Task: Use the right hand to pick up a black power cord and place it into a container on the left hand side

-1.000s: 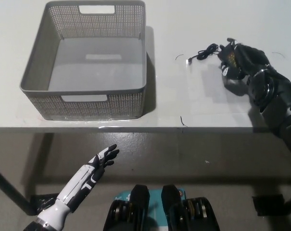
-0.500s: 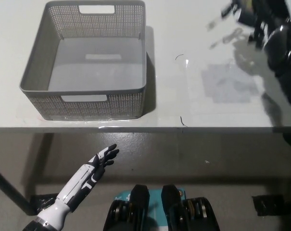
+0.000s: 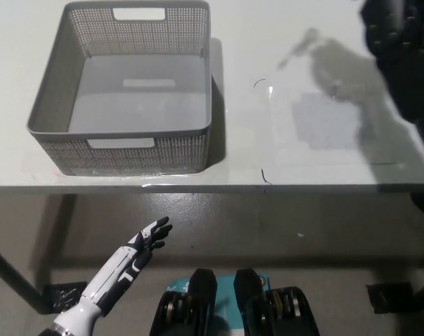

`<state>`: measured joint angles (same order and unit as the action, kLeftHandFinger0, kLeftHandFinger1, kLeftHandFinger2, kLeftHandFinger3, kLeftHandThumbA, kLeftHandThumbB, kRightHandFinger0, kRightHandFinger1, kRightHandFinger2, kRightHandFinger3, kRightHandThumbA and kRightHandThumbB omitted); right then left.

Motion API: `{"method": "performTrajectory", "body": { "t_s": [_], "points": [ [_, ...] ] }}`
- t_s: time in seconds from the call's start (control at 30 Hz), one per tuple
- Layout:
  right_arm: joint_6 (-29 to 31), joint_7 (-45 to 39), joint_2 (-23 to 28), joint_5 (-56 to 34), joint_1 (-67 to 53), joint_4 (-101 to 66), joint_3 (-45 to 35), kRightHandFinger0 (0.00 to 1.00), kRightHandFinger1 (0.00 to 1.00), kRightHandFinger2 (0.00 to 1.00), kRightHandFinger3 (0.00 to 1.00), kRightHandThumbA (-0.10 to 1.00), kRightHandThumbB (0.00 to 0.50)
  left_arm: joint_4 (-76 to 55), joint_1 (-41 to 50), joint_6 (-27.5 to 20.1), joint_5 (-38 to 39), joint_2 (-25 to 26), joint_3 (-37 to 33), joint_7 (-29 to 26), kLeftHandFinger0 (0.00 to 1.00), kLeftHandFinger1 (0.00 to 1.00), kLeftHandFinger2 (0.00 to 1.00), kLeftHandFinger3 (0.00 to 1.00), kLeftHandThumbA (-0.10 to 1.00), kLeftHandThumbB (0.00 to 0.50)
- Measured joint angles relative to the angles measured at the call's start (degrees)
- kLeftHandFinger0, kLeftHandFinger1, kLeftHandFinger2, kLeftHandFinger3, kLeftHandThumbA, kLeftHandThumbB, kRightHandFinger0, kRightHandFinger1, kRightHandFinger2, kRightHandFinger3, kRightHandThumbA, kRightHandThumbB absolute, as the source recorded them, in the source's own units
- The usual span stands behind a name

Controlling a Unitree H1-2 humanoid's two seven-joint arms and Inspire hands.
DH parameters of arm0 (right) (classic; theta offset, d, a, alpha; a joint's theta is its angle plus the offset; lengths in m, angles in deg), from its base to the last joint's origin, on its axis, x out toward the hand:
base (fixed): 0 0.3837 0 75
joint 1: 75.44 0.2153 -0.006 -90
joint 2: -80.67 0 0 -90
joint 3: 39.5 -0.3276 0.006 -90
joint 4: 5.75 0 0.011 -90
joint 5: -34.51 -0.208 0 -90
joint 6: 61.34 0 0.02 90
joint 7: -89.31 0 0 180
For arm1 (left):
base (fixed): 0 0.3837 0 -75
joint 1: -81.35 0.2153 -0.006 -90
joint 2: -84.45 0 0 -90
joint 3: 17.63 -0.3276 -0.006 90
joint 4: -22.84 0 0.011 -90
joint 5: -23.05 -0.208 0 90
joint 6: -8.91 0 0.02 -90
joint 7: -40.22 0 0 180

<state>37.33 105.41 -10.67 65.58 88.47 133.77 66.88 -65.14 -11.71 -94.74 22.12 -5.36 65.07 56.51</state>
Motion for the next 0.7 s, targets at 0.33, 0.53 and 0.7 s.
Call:
{"method": "performTrajectory", "body": {
  "t_s": [0.33,0.53,0.7],
  "points": [
    [-1.6,-0.1,-11.0,-0.3,1.6,0.8,0.1,0.0,0.4,0.7,0.8,-0.1,0.174,0.0,0.0,0.4,-0.3,0.1,-0.3,0.0,1.0,1.0,1.0,1.0,0.98,0.462],
    [-1.6,0.6,-16.3,-0.3,2.6,3.1,0.2,0.0,0.32,0.66,0.7,-0.1,0.182,0.0,-0.3,0.4,-0.9,0.4,-1.0,0.3,1.0,1.0,1.0,1.0,0.96,0.458],
    [-1.6,0.6,-19.0,-0.4,3.0,4.6,0.2,0.0,0.25,0.65,0.67,-0.1,0.189,0.0,-1.0,0.4,-1.1,0.6,-1.2,0.8,1.0,1.0,1.0,1.0,0.97,0.467]
  ]
}}
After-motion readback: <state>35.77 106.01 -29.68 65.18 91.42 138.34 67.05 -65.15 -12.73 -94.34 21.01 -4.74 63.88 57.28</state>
